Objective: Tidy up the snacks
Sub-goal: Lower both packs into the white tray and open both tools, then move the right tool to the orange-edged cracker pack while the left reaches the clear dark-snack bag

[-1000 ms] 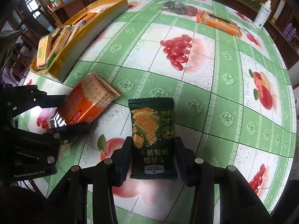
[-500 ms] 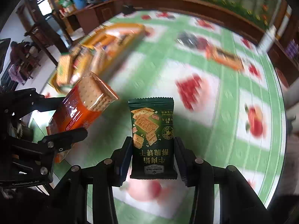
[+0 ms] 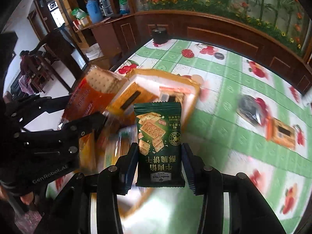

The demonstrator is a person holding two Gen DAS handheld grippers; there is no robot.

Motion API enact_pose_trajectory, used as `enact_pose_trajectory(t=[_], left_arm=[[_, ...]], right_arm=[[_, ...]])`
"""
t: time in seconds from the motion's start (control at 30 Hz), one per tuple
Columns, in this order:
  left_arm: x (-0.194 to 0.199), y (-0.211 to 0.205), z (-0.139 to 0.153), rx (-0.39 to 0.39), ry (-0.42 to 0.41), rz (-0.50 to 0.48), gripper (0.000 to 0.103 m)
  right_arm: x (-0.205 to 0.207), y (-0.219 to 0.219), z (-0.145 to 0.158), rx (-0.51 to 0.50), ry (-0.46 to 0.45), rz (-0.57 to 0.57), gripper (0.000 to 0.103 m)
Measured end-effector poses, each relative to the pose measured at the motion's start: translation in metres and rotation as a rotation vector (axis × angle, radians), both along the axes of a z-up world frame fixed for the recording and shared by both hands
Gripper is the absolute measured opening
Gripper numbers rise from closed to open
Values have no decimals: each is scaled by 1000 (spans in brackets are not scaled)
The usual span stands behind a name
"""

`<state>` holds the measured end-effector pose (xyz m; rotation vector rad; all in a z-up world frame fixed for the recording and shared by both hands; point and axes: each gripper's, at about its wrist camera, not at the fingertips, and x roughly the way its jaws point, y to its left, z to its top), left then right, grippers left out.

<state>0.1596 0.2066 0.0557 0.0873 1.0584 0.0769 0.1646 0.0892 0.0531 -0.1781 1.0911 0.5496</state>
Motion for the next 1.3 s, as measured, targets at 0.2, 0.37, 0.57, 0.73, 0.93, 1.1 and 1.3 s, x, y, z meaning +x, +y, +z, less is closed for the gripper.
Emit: enact_pose_trajectory(t=[0.2, 0.37, 0.57, 0.73, 0.93, 1.1, 1.3], left_arm=[[34, 20, -27, -92, 57, 54, 56], [43, 13, -33, -66, 52, 24, 56], [51, 19, -41, -63, 84, 62, 57], [43, 21, -32, -34, 35, 88, 57], [30, 12, -18, -7, 0, 68, 57], [13, -5, -10, -30, -5, 65, 56], [-4, -58, -14, -92, 40, 10, 56]], right_arm=[[51, 24, -36, 18, 68, -59, 45], [60, 35, -50, 4, 73, -39, 45], [64, 41, -56, -16, 65, -12, 49], [61, 35, -48, 1, 26, -6, 57], [57, 21, -39, 40, 32, -33, 57], [41, 6, -27, 64, 24, -30, 57], [11, -34, -19, 70, 15, -15, 57]])
